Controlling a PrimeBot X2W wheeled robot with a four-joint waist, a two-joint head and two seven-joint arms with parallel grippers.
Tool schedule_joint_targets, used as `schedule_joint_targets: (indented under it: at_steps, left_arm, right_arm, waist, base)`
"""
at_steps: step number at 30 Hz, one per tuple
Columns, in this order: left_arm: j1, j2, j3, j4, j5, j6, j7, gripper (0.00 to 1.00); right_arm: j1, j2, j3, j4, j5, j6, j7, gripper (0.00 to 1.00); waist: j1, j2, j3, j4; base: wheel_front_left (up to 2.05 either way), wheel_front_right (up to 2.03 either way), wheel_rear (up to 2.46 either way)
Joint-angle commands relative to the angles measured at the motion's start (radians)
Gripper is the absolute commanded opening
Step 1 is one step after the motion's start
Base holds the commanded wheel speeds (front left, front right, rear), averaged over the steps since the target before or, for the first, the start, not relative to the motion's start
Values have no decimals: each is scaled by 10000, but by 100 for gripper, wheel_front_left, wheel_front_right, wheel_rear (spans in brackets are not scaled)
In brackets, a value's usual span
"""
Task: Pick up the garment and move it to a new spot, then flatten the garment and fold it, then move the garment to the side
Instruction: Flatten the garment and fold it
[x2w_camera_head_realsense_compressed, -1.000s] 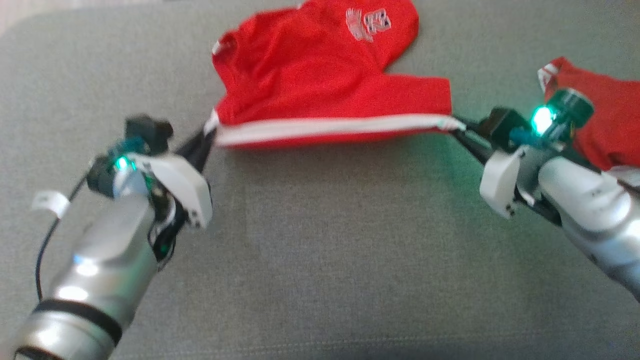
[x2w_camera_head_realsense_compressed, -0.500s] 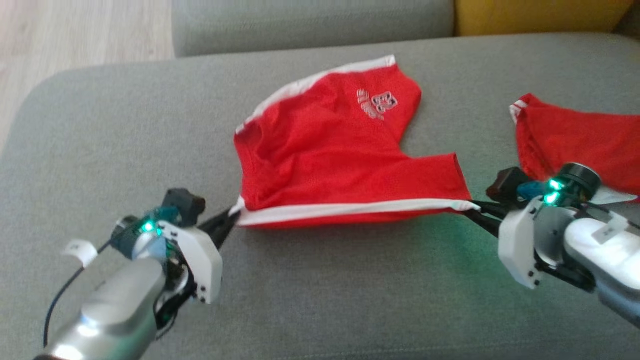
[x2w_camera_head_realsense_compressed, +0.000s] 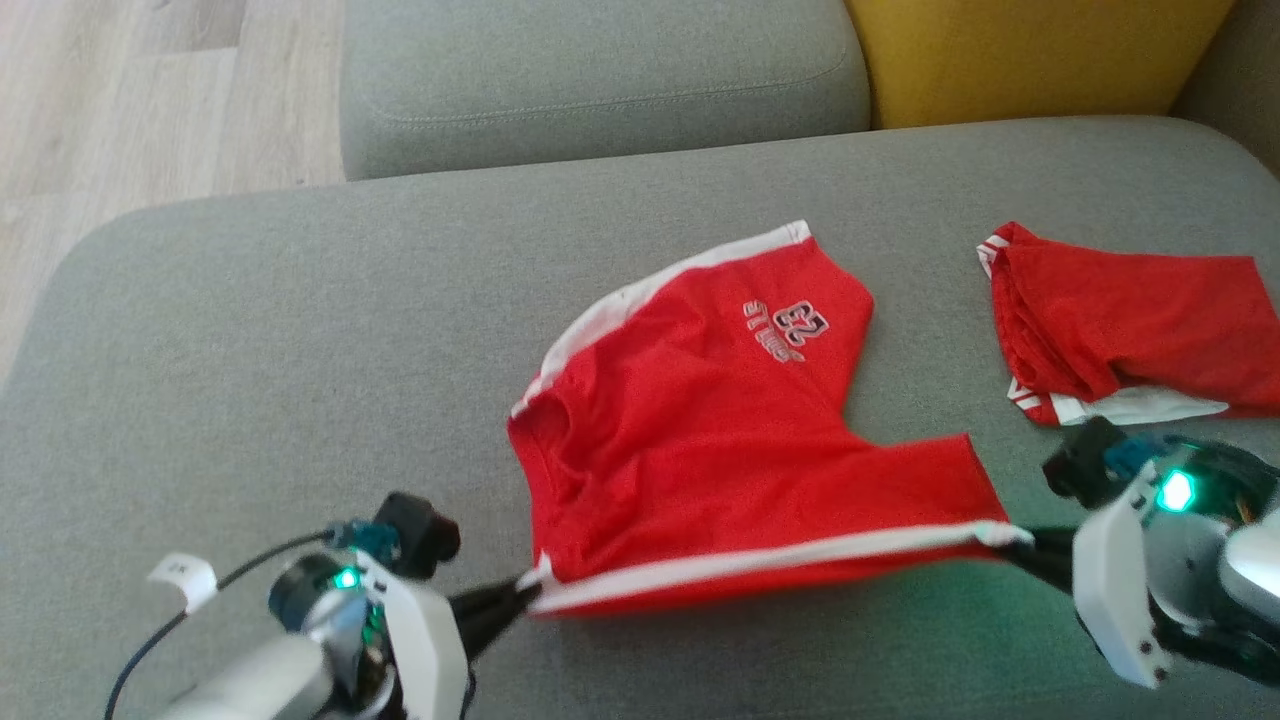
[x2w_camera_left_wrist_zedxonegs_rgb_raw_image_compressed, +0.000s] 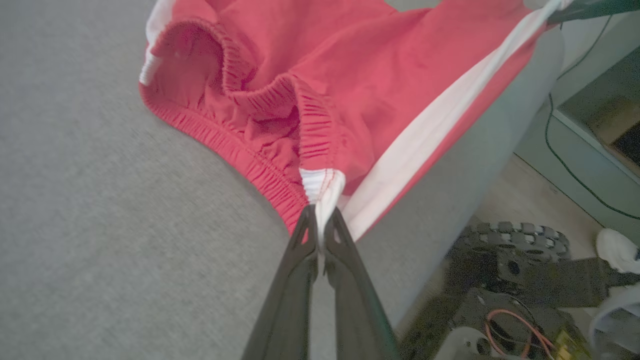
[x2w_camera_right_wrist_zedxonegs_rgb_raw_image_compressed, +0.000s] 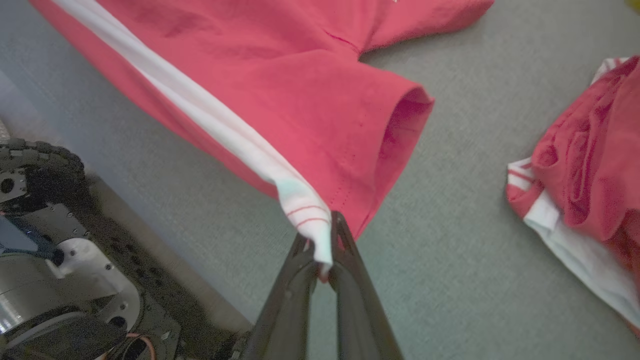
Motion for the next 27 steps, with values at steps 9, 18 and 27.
schedule_joint_targets:
  at_steps: [9, 18, 27]
  left_arm:
    - [47, 1273, 560, -2268, -521, 602, 675, 0]
    - [-726, 1194, 1503, -2754, -774, 1130, 309, 0]
    - [-2051, 376, 1760, -2014, -745, 905, 254, 0]
  right_arm:
    - [34, -1176, -167, -629, 540, -9, 241, 0]
    - [-1472, -535, -577, 185, 435, -9, -374, 0]
    - [-3035, 73, -487, 1459, -317, -9, -384, 0]
  waist:
    - [1, -1, 100, -47]
    - [1, -1, 907, 369]
    - [1, -1, 2092, 1116]
  base:
    - [0, 0, 0]
    - [0, 0, 0]
    - [0, 0, 0]
